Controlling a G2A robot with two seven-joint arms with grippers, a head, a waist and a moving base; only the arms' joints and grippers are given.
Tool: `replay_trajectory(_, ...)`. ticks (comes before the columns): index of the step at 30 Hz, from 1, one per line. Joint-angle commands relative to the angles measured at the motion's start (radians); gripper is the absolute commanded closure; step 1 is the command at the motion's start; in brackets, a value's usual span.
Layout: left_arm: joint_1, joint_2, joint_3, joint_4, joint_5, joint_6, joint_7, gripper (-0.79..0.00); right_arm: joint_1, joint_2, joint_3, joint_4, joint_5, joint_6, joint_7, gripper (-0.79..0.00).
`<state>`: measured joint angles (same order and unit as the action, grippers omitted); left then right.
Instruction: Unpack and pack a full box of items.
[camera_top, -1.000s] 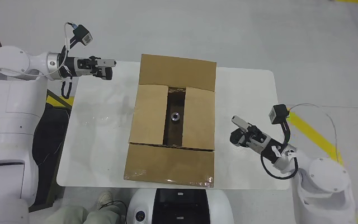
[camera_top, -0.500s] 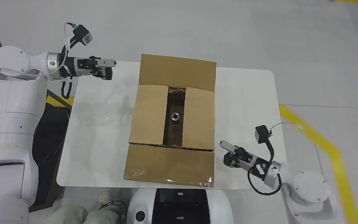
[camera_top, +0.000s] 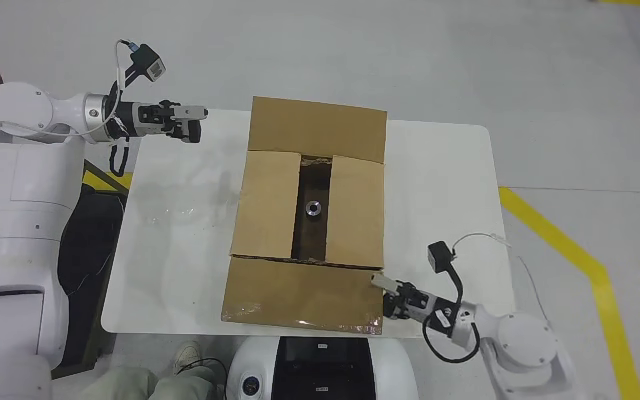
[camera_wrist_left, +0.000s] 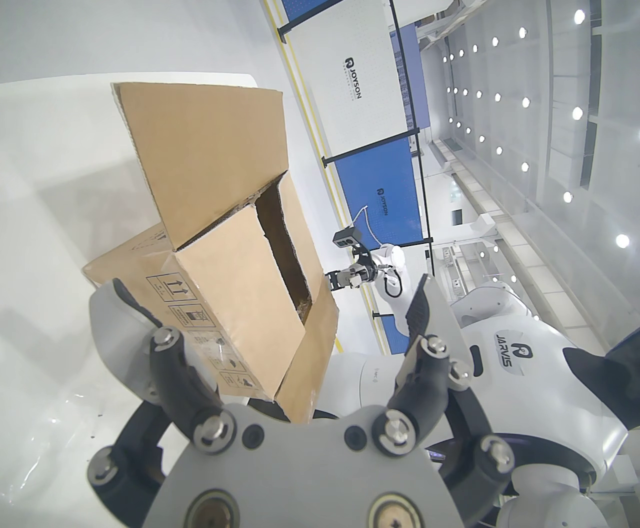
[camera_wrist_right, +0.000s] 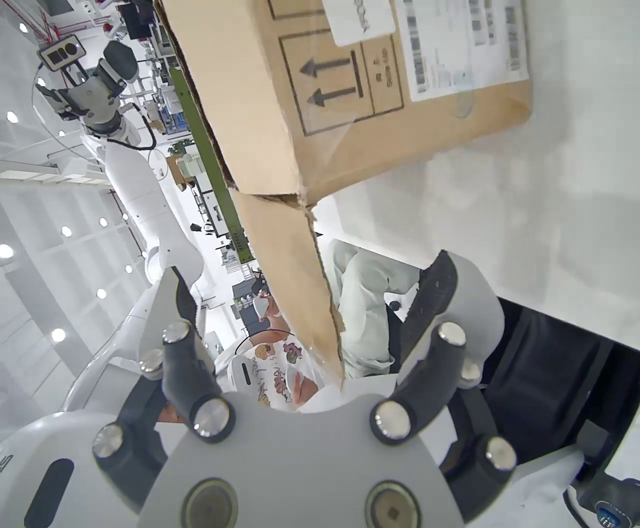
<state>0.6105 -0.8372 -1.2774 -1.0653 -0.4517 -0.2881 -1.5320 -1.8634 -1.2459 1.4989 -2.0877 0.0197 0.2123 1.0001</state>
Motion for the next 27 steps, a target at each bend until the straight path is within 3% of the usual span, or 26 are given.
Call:
replay_trajectory(1, 0.000, 0.000, 0.000, 0.000, 0.000, 0.000, 0.000, -0.785, -0.002, 0.001, -0.014, 0.003, 0.028, -0.009, 0.009, -0.785)
replay_trajectory(18, 0.000, 0.000, 0.000, 0.000, 0.000, 0.000, 0.000, -0.785, 0.024, 0.026, 0.009, -0.049, 0.218, -0.036, 0.094, -0.785)
replay_trajectory(27, 0.000, 0.000, 0.000, 0.000, 0.000, 0.000, 0.000, -0.785, 0.091, 0.033, -0.022, -0.068, 0.221, -0.075, 0.039, -0.785)
